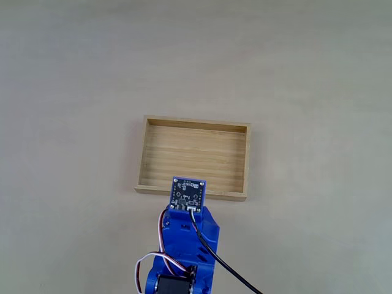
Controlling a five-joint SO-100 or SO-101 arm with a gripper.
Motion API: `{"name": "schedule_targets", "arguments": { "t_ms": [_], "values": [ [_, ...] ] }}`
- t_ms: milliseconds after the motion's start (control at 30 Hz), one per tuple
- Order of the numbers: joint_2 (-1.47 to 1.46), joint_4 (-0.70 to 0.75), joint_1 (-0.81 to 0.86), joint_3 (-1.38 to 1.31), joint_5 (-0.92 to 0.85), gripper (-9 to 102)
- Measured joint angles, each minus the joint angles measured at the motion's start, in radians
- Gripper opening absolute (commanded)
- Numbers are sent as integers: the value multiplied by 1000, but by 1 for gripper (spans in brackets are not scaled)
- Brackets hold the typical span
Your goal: Place the black cylinder in the wooden box then return to rest.
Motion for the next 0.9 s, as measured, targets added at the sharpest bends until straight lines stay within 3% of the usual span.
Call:
{"name": "schedule_targets", "arguments": {
  "t_ms": [900],
  "values": [
    [626, -316, 8, -318, 0, 20]
  ]
}}
